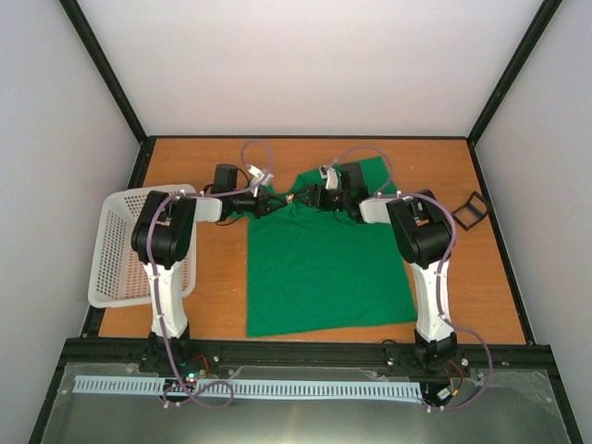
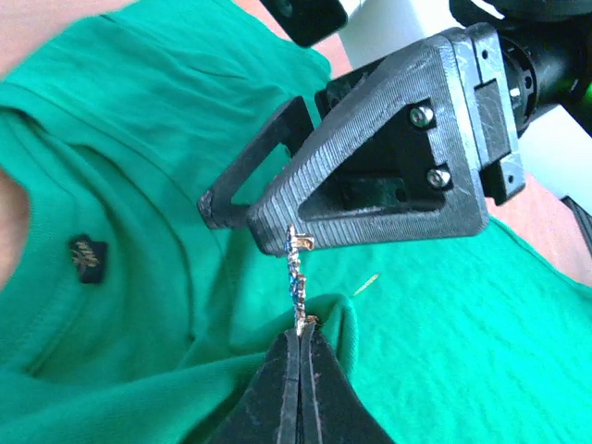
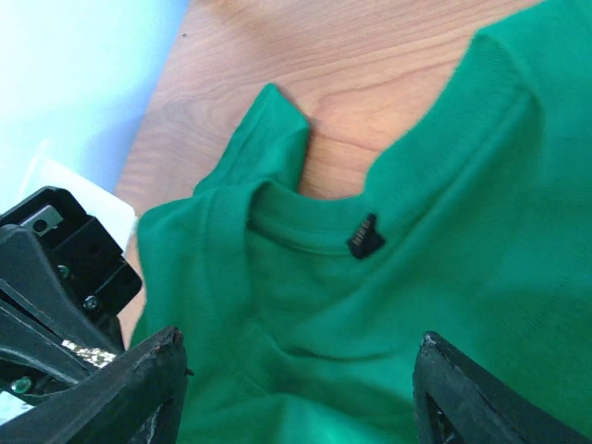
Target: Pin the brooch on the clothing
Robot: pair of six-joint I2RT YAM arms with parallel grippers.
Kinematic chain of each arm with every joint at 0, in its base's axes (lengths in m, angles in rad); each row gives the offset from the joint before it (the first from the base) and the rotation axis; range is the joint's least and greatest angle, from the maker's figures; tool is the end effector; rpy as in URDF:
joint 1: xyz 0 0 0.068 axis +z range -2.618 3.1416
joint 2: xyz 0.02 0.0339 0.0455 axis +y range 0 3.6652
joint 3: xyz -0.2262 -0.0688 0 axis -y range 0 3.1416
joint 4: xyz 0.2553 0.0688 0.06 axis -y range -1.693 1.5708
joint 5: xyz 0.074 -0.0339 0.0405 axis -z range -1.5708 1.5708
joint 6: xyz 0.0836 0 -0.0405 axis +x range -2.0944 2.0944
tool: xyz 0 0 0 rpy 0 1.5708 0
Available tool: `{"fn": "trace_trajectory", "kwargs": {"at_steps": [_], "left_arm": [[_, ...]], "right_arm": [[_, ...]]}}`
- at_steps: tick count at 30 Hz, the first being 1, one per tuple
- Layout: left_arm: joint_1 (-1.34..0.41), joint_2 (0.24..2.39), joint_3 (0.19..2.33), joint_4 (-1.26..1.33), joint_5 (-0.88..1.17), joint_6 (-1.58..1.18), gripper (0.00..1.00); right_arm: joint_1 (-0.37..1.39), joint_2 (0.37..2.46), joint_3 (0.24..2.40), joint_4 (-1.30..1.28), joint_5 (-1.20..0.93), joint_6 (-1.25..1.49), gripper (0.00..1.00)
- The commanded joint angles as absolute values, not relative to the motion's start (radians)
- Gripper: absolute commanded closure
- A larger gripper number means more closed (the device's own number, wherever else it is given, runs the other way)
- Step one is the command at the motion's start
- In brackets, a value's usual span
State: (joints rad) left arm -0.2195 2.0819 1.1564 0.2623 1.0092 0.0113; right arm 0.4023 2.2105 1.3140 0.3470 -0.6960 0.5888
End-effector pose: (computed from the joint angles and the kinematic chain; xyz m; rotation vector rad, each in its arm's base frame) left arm 0.3999 -0.1617 0.0699 0.7851 1.9740 -1.2307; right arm 0.4199 0.2369 0.0609 -0.2423 2.2508 1.2989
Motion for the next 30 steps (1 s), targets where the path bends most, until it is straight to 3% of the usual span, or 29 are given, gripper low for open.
{"fn": "trace_trajectory", "kwargs": {"at_steps": [1,8,13,19,25,30], "left_arm": [[-0.235,2.090,1.164,0.219,1.100,0.033,0.99],[-0.221,2.091,1.168,0.204,1.100,0.050,0.99],[-0.216,2.094,1.179,0.174,1.115,0.079,0.99],[-0.212,2.101,1.187,0.170,1.120,0.081,0.99],[-0.210,2.106,1.196,0.171,1.126,0.080,0.99],[-0.210,2.110,1.203,0.166,1.123,0.082,0.99]], "right_arm": [[0.375,2.107,1.229,0.380,-0.653,0.490,0.35],[0.354,2.000,1.097,0.428,-0.701,0.406,0.32],[0.345,2.060,1.134,0.385,-0.928,0.232,0.33],[0.360,2.166,1.099,0.736,-1.027,0.498,0.45],[0.382,2.211,1.117,0.785,-1.042,0.529,0.48],[0.387,2.223,1.118,0.760,-1.046,0.518,0.60]]}}
